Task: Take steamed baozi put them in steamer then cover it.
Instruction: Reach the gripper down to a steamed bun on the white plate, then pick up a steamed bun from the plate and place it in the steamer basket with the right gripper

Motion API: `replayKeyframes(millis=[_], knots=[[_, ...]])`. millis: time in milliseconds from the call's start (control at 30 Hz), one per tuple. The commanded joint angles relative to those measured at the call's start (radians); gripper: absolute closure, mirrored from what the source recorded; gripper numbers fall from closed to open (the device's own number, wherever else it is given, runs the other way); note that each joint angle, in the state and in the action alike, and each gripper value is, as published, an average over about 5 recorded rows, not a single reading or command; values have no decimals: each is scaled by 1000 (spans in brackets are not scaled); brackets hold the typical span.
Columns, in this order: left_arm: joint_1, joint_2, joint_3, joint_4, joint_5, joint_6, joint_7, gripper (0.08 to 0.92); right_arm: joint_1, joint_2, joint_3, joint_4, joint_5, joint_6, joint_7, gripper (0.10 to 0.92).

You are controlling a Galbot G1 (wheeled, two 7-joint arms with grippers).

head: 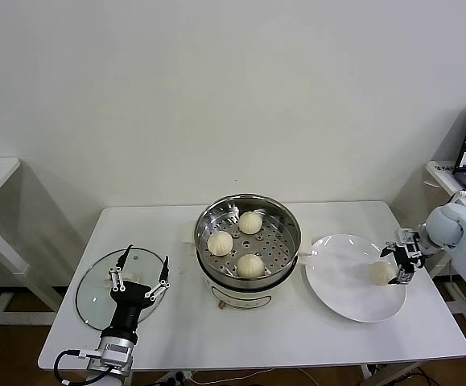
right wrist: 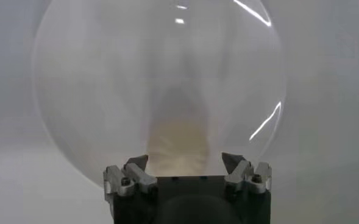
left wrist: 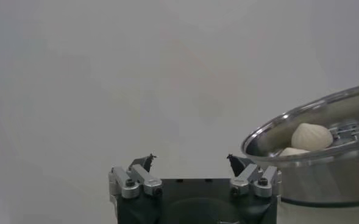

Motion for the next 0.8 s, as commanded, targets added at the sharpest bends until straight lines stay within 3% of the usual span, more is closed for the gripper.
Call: replayKeyframes(millis=[33, 400, 667, 800], knots=[[-1, -1, -1, 3, 0, 1, 0, 177, -29, 35, 28, -36, -33, 4, 6, 203], [0, 0, -3, 2, 0, 0, 0, 177, -30, 31, 28, -20, -22, 2, 2, 205], [-3, -2, 4, 5, 1, 1, 0, 177, -25, 12, 27, 0, -11, 2, -7, 369], [-4, -2, 6, 5, 2, 2, 0, 177, -9, -12, 14, 28, 22, -6, -13, 388]])
